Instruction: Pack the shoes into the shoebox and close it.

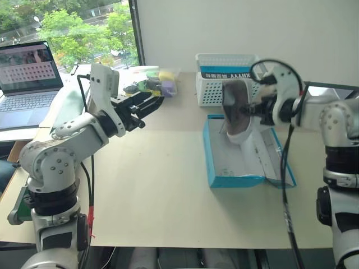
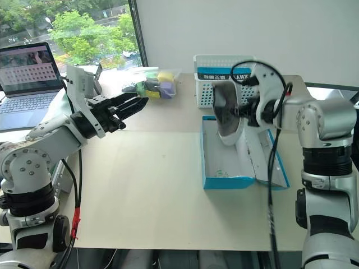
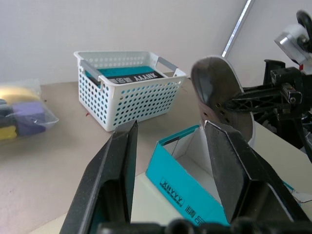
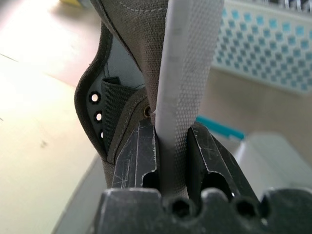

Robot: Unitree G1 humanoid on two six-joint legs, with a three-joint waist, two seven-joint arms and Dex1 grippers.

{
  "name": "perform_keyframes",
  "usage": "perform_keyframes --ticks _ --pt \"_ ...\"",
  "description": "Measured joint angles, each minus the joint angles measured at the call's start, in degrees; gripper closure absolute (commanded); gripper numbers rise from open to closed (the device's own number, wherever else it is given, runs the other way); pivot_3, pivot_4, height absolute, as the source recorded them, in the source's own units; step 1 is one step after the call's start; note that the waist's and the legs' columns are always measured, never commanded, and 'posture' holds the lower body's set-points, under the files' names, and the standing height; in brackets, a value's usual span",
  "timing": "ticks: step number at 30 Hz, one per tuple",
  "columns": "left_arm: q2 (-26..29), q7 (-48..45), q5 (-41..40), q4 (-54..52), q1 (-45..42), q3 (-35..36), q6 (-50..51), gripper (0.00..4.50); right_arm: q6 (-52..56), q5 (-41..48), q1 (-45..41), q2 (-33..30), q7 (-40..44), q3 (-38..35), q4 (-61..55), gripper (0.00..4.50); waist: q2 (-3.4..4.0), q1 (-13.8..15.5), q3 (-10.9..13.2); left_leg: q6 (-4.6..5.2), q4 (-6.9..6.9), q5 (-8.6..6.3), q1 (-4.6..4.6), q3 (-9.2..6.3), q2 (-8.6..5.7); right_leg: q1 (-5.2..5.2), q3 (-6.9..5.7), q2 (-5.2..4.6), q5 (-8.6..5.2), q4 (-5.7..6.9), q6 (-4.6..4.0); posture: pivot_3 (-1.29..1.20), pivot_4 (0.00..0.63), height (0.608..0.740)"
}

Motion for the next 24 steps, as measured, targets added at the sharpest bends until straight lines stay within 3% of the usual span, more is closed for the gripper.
perform_keyframes --ticks 10,20,22,24 --pt "1.4 -0.3 1.5 0.0 0.0 -1.9 -0.1 2.20 -5.3 -4.4 7.8 0.0 5.0 1.0 5.2 4.17 0.04 -0.1 0.0 0.00 0.01 0.00 0.03 0.02 -0.01 0.03 0.02 0.00 0.00 0.00 0.00 0.00 0.150 0.740" --pt "1.2 -0.2 2.2 -0.6 0.0 -2.3 -0.2 2.20 -10.3 -10.2 9.4 -1.8 10.6 4.6 6.1 4.17 0.04 0.0 0.0 -0.01 0.02 0.00 0.07 0.00 0.00 0.06 0.01 0.01 0.00 0.03 0.01 0.00 0.150 0.740" --pt "1.2 -0.1 2.2 -0.8 0.0 -2.3 -0.2 2.20 -11.1 -10.8 9.7 -2.0 11.7 4.9 6.3 3.16 0.04 0.1 0.0 -0.01 0.02 0.00 0.10 0.00 0.00 0.10 0.00 0.01 0.00 0.02 0.01 0.00 0.150 0.740" --pt "1.2 0.2 2.2 -1.0 0.2 -2.3 -0.2 2.20 -11.9 -11.4 9.9 -2.3 13.0 5.7 6.4 2.60 0.03 0.2 0.0 -0.01 0.05 0.00 0.15 -0.01 0.00 0.16 -0.01 0.01 0.00 0.02 0.01 0.00 0.150 0.740"
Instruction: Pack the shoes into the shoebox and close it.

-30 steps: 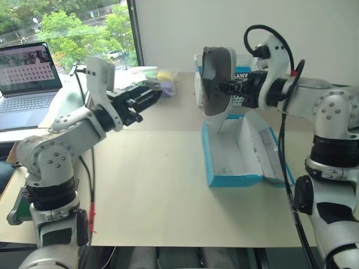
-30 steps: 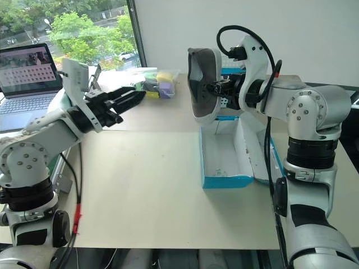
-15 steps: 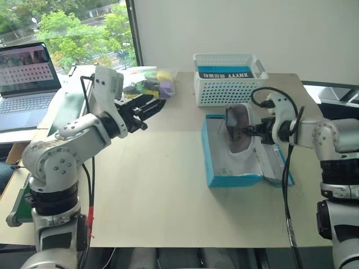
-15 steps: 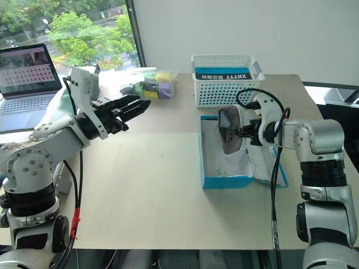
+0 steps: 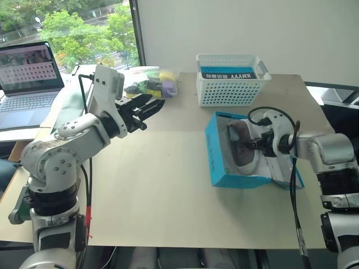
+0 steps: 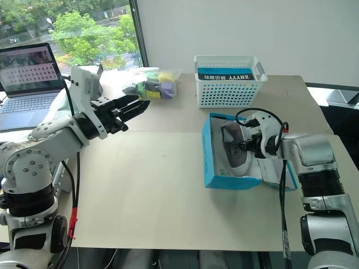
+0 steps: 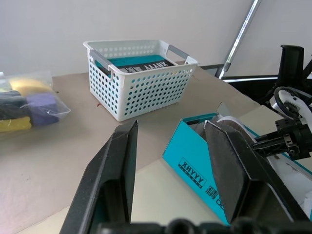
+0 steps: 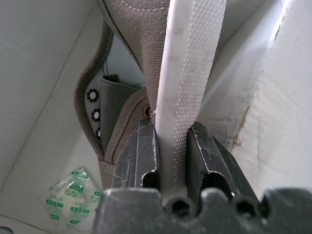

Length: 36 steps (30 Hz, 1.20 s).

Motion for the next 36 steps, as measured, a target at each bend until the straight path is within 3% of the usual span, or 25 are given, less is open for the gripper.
perform_keyframes --ticks 6,8,18,26,28,30,31,32,36 --pt "0.0 0.9 -0.1 -1.0 1.3 0.1 0.0 2.20 -0.1 -2.0 0.6 0.0 1.4 2.0 1.2 0.50 0.00 0.0 0.0 0.00 0.02 0.00 0.00 0.00 0.00 -0.01 0.00 0.00 0.00 0.02 0.00 0.00 0.150 0.740" --pt "0.0 1.2 -0.1 -1.3 1.4 0.2 0.0 2.20 -0.4 -3.8 0.6 0.0 1.5 4.0 0.1 0.01 0.00 0.0 0.0 0.00 0.02 0.00 0.00 0.01 -0.01 -0.03 0.01 -0.01 0.00 0.03 0.00 0.00 0.150 0.740" --pt "0.1 1.7 -0.1 -1.7 1.5 0.3 0.0 2.20 0.9 -7.3 -8.6 -2.2 4.1 8.8 -14.4 0.01 0.00 -0.3 0.0 -0.01 0.02 0.00 -0.01 -0.01 0.00 -0.07 0.02 0.00 0.00 0.09 0.00 0.00 0.150 0.740" --pt "0.3 3.8 1.4 0.0 1.4 0.5 0.2 2.20 2.1 -7.4 -12.7 -2.0 6.6 9.2 -16.2 0.01 0.00 0.2 0.0 -0.01 0.03 0.00 -0.02 -0.01 0.00 -0.11 0.01 -0.01 0.00 0.12 0.00 0.00 0.150 0.740" --pt "3.1 7.8 7.5 2.0 2.8 0.4 0.0 2.20 0.7 -1.4 -14.2 6.4 7.9 2.2 -16.7 0.01 0.01 -1.0 0.0 0.00 -0.01 0.00 0.09 0.07 0.02 -0.14 0.17 0.04 0.01 0.21 -0.02 0.00 0.150 0.740" --pt "3.3 10.4 11.3 3.8 4.4 1.0 -0.3 2.20 -1.9 1.8 -15.0 10.1 8.9 0.2 -18.3 0.01 0.02 -1.5 0.0 0.00 -0.04 0.00 0.13 -0.02 0.04 -0.15 0.07 0.06 0.01 0.35 -0.02 0.00 0.150 0.740" --pt "3.2 11.6 12.9 4.6 5.9 1.7 -0.5 1.69 -3.5 3.1 -15.3 12.0 9.0 -1.0 -18.8 0.00 0.02 -1.4 0.0 -0.01 -0.03 0.00 0.09 -0.06 0.04 -0.15 0.01 0.04 0.01 0.37 -0.02 0.00 0.150 0.740" --pt "2.9 12.0 13.8 5.0 7.3 2.5 -1.1 1.56 -4.7 3.7 -15.4 13.7 8.9 -2.1 -18.8 0.00 0.02 -1.3 0.0 -0.01 -0.01 0.00 0.08 -0.05 0.03 -0.15 0.00 0.01 0.01 0.37 -0.02 0.00 0.150 0.740" --pt "1.9 14.3 18.1 5.1 11.2 5.7 -3.9 0.10 -7.8 5.9 -15.0 20.1 8.2 -3.4 -18.2 0.00 0.01 -0.5 0.0 -0.01 0.03 0.01 0.01 -0.03 0.00 -0.20 -0.01 -0.04 0.01 0.47 -0.02 0.00 0.150 0.740"
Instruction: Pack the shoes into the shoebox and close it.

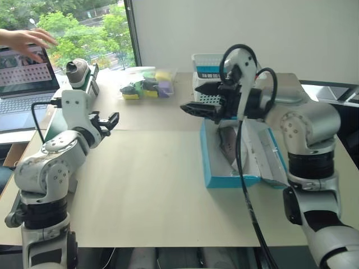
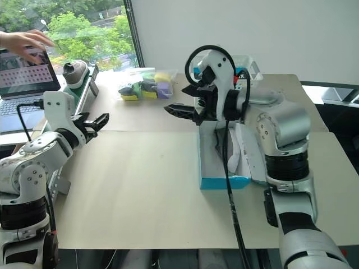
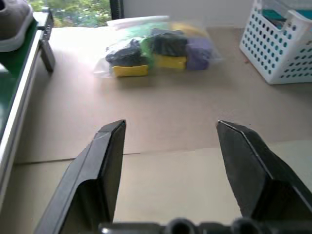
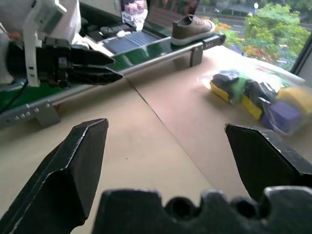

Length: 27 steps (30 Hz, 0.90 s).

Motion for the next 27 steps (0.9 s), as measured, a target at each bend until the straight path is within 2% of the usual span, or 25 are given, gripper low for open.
perform_keyframes --ticks 5,10,18,27 --pt "-0.4 2.1 5.6 1.3 4.7 4.6 -3.7 0.10 -3.5 0.1 1.9 5.9 -0.2 0.9 1.2 0.00 0.00 0.2 0.0 -0.01 0.00 0.00 0.04 0.00 0.00 -0.01 -0.01 0.00 0.00 0.01 0.00 0.00 0.150 0.740" --pt "-1.6 3.4 9.5 3.4 7.7 9.1 -7.9 0.10 -7.0 -0.2 5.2 10.6 0.7 5.2 2.4 0.00 0.00 0.1 0.0 -0.02 0.00 0.01 0.06 -0.01 0.00 -0.04 -0.01 0.00 0.00 0.08 -0.01 0.00 0.150 0.740" --pt "-2.3 2.5 12.1 11.7 8.0 11.7 -11.6 0.10 -10.5 -0.5 7.0 12.7 2.6 10.0 2.4 0.00 -0.04 0.1 0.0 -0.04 0.00 0.02 0.07 -0.03 0.00 -0.04 -0.03 0.01 0.00 0.10 -0.01 0.00 0.150 0.740" --pt "-1.9 -6.3 15.2 25.5 9.9 11.7 -27.1 0.10 -13.1 -3.3 7.9 14.5 2.2 14.5 2.4 0.00 -0.08 0.0 -0.1 -0.04 -0.01 0.01 0.10 -0.02 0.01 -0.05 -0.03 0.00 0.01 0.10 -0.01 0.00 0.150 0.740"
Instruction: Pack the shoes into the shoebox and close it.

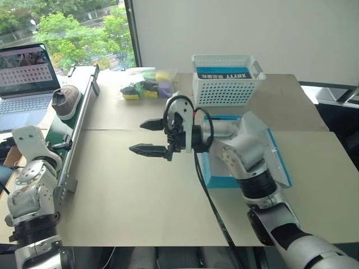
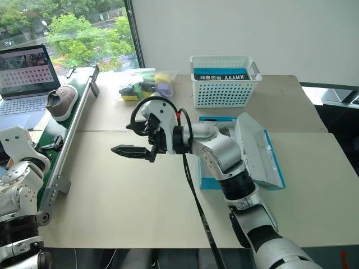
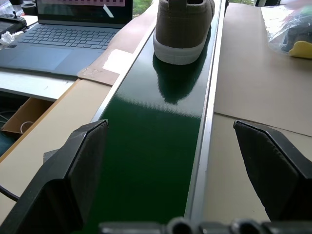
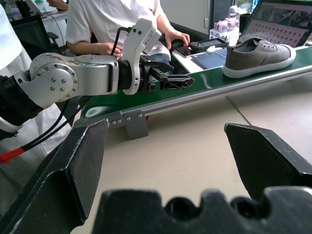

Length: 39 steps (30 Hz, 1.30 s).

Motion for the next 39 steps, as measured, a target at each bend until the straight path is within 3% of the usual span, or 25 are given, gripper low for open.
perform_keyframes --ticks 19,20,25,33,39 --pt "3.2 -10.3 4.3 19.8 -3.0 -2.9 -18.0 0.10 0.7 -0.3 2.0 -0.7 -3.2 0.7 -3.0 0.00 -0.07 0.1 0.0 0.00 0.00 0.00 0.04 -0.02 0.00 0.02 -0.05 0.00 0.00 0.04 0.00 0.00 0.150 0.740" --pt "3.3 -10.7 4.6 20.5 -3.4 -3.2 -18.8 0.61 0.7 -0.3 2.3 -0.9 -3.5 0.7 -3.0 0.00 -0.07 0.2 0.0 0.00 0.00 0.00 0.04 -0.03 -0.01 0.03 -0.05 0.00 0.00 0.04 0.00 0.00 0.150 0.740" --pt "3.5 -11.5 5.2 22.9 -4.4 -3.5 -21.5 2.02 1.2 -0.4 3.2 -1.9 -4.3 0.7 -3.1 0.00 -0.06 0.4 -0.1 0.00 0.00 0.00 0.14 -0.04 0.00 0.09 -0.06 0.00 0.00 0.09 0.00 0.00 0.150 0.740" --pt "1.3 -9.7 5.0 17.2 -5.5 -4.8 -17.9 2.35 3.3 1.0 3.2 -1.2 -6.2 -0.6 -3.7 0.00 -0.11 0.8 -0.1 0.00 0.02 0.01 0.10 -0.08 -0.01 0.13 -0.09 0.00 0.00 0.09 0.00 0.00 0.150 0.740" --pt "-3.3 -9.4 4.9 -1.5 -9.8 -13.4 -13.1 2.35 13.3 11.9 -1.0 7.9 -18.2 -17.8 1.6 0.00 -0.22 0.9 -0.1 -0.01 0.01 0.01 -0.10 -0.12 -0.01 0.01 -0.12 -0.03 0.02 0.22 -0.02 0.00 0.150 0.740"
